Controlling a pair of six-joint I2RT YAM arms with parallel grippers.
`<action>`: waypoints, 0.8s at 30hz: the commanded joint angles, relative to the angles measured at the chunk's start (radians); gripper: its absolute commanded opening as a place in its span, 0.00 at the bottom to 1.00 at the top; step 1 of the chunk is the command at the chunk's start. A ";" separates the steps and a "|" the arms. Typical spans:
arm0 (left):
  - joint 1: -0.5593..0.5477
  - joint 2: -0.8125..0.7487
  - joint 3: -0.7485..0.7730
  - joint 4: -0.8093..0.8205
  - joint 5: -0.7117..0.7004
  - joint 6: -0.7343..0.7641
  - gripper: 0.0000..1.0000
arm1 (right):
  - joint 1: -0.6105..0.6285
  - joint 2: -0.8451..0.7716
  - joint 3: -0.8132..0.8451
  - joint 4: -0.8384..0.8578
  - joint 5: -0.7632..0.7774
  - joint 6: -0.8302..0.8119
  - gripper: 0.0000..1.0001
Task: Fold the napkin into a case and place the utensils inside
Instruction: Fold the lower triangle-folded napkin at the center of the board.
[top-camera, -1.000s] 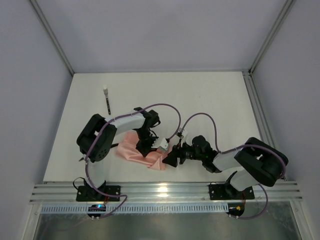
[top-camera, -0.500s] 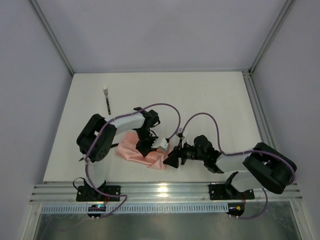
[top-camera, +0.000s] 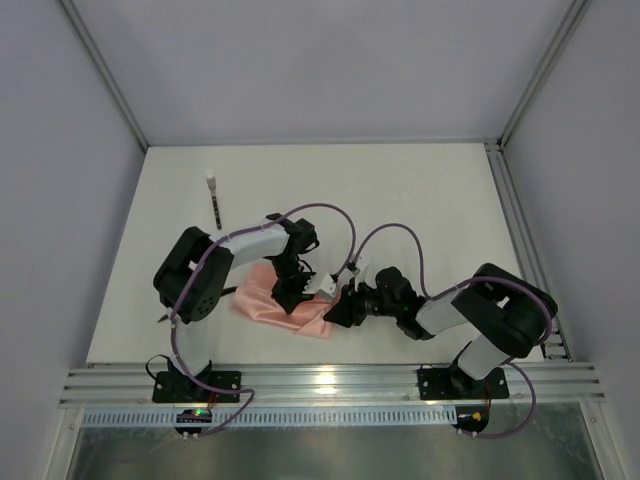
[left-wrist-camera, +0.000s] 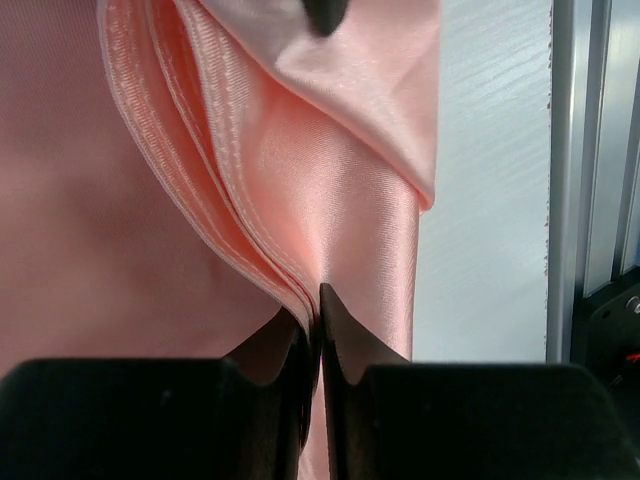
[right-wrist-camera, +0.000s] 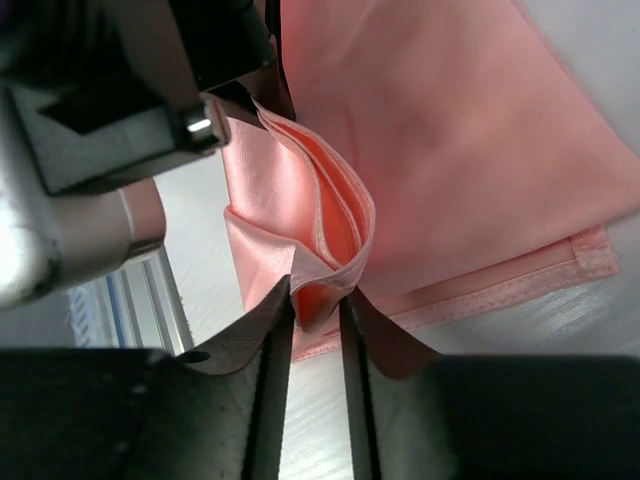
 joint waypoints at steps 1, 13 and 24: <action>-0.009 0.028 -0.007 0.027 -0.011 0.019 0.11 | -0.002 0.003 0.042 0.071 0.023 0.052 0.26; 0.099 -0.006 0.039 -0.020 0.030 -0.014 0.36 | -0.085 0.124 -0.017 0.093 0.000 0.245 0.04; 0.337 -0.058 0.076 -0.079 0.132 -0.032 0.41 | -0.092 0.136 -0.020 0.123 -0.020 0.261 0.04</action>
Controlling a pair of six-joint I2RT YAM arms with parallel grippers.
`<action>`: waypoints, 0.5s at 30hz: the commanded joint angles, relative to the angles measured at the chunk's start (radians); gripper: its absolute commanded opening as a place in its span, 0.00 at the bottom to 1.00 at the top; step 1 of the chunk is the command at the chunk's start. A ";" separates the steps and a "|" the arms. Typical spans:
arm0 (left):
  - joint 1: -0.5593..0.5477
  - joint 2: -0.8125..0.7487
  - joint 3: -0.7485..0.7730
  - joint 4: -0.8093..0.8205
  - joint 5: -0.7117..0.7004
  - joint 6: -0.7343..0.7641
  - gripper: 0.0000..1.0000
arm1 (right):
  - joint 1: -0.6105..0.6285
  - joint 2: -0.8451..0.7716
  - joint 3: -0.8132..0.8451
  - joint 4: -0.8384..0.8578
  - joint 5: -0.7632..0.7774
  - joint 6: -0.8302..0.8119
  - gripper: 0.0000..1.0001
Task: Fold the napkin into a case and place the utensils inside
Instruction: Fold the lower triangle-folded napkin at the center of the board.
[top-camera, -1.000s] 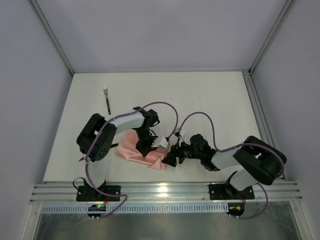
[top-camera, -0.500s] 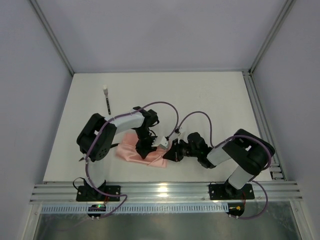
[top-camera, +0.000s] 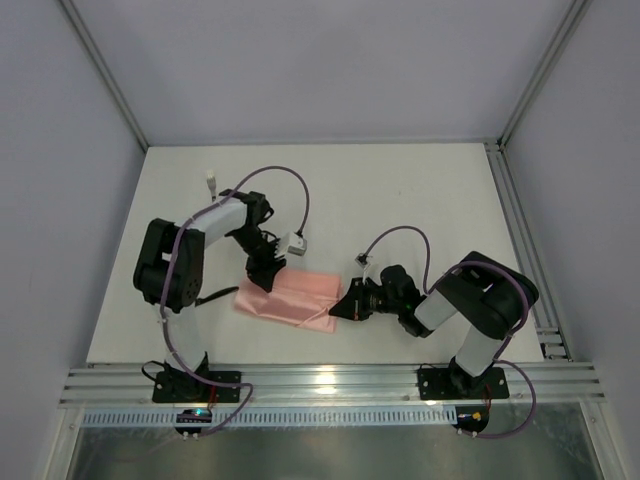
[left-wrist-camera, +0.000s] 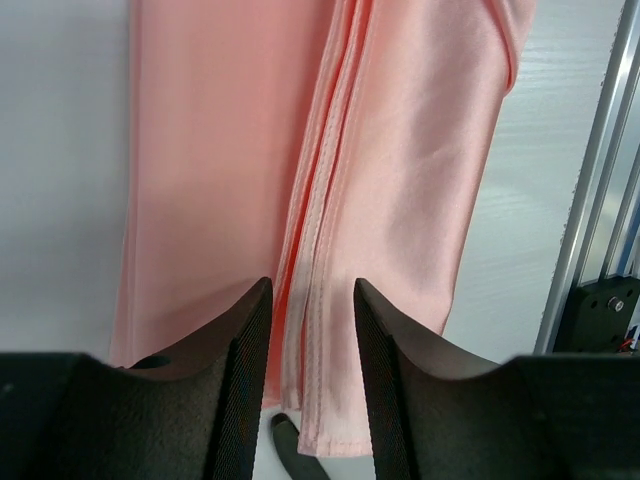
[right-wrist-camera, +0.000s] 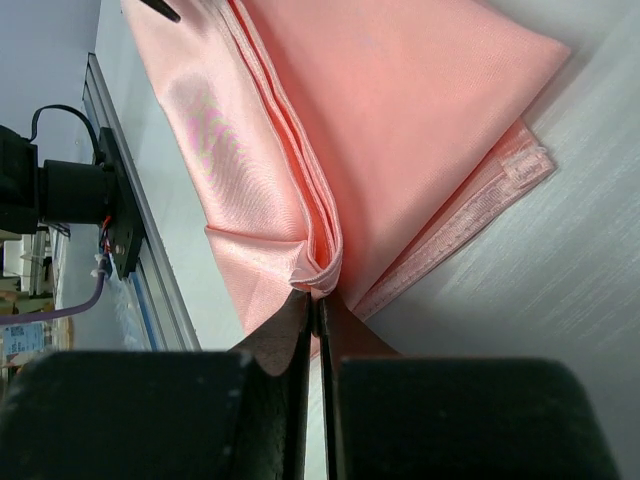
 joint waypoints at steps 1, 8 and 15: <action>0.041 -0.063 0.004 -0.011 0.021 -0.007 0.41 | -0.005 -0.001 -0.005 0.007 0.003 -0.004 0.04; 0.113 -0.108 -0.034 -0.027 0.018 0.015 0.44 | -0.005 -0.006 0.010 -0.030 0.000 -0.021 0.04; 0.172 -0.158 -0.074 -0.024 -0.067 -0.002 0.44 | -0.005 0.004 0.027 -0.044 -0.009 -0.023 0.04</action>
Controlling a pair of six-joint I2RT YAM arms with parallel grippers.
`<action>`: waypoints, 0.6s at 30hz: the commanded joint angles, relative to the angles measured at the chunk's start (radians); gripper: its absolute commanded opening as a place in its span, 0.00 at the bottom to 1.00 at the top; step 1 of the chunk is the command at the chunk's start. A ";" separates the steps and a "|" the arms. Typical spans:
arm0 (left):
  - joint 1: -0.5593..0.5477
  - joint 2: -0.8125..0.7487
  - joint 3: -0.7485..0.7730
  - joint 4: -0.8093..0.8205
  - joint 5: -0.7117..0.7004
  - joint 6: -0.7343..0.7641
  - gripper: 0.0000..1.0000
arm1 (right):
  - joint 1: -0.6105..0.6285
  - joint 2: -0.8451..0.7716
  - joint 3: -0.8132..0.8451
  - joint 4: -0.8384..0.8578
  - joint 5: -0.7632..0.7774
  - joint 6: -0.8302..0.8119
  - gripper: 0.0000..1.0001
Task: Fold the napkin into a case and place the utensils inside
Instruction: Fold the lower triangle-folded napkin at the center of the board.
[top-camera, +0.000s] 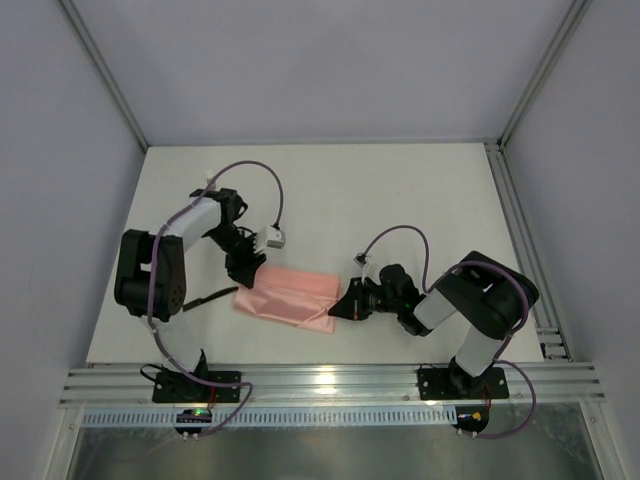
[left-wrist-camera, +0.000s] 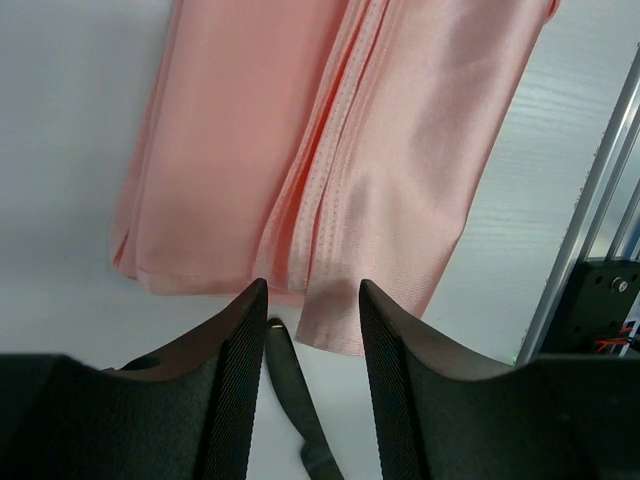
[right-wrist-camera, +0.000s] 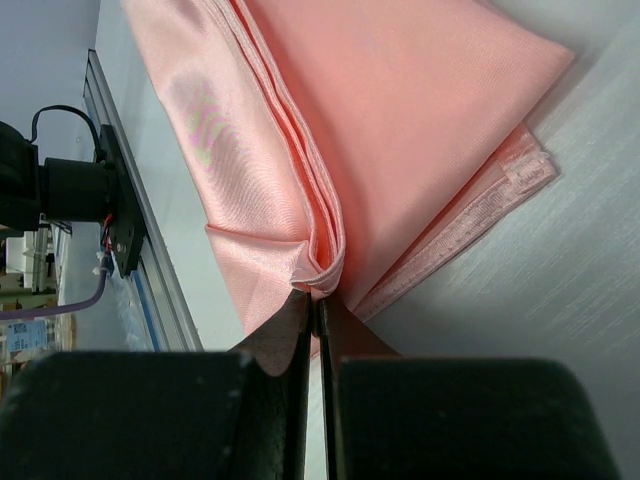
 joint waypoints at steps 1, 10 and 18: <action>0.004 -0.061 -0.056 -0.010 -0.043 -0.004 0.44 | -0.005 0.002 0.023 -0.032 -0.001 -0.024 0.04; 0.003 -0.048 -0.113 0.082 -0.059 -0.062 0.12 | -0.005 0.002 0.038 -0.066 -0.011 -0.037 0.04; 0.004 -0.058 -0.118 0.136 -0.022 -0.117 0.00 | -0.005 -0.019 0.069 -0.167 -0.026 -0.084 0.04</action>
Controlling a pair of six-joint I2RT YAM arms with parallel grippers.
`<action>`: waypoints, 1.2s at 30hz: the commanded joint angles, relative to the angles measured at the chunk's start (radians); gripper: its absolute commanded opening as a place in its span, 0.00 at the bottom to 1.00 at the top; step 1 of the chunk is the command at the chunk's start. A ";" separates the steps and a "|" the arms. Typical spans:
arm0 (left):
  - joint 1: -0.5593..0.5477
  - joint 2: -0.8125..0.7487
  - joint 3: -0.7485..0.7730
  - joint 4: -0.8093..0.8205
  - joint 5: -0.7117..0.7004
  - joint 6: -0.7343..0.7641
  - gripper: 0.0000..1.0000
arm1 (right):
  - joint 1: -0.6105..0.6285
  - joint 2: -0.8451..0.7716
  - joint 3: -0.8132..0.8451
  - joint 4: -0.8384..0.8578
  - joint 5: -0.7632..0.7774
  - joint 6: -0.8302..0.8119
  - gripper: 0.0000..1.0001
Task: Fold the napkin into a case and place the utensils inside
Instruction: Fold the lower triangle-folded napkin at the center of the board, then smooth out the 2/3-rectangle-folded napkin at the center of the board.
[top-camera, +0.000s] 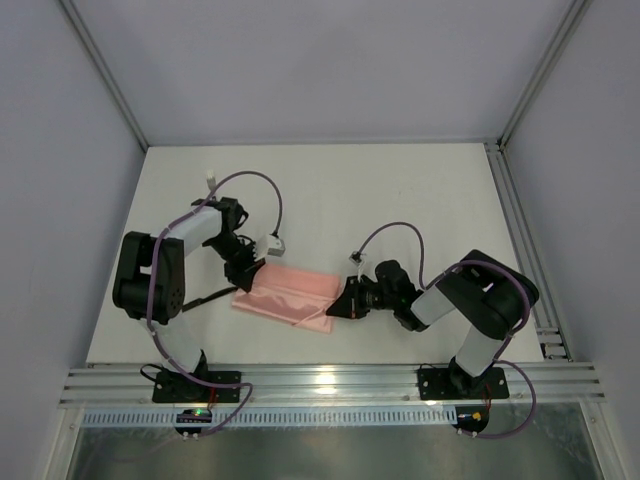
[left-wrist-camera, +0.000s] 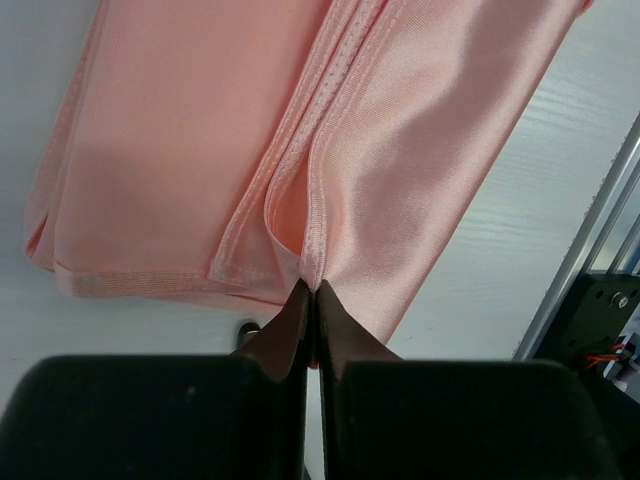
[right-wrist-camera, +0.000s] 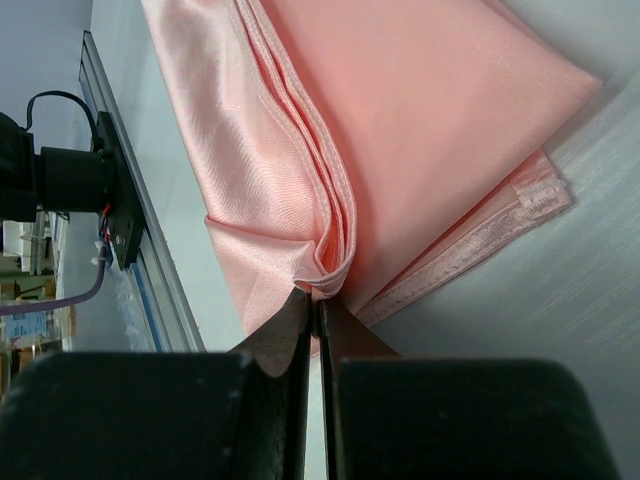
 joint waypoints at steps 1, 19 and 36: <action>0.002 -0.023 -0.001 0.065 0.044 -0.055 0.00 | -0.004 -0.023 0.028 -0.095 0.003 -0.060 0.04; 0.014 -0.023 -0.048 0.131 0.079 -0.103 0.00 | -0.010 -0.331 0.351 -0.977 0.276 -0.381 0.53; 0.014 -0.037 -0.077 0.085 0.027 -0.080 0.00 | 0.025 0.212 0.709 -0.700 0.105 -0.249 0.13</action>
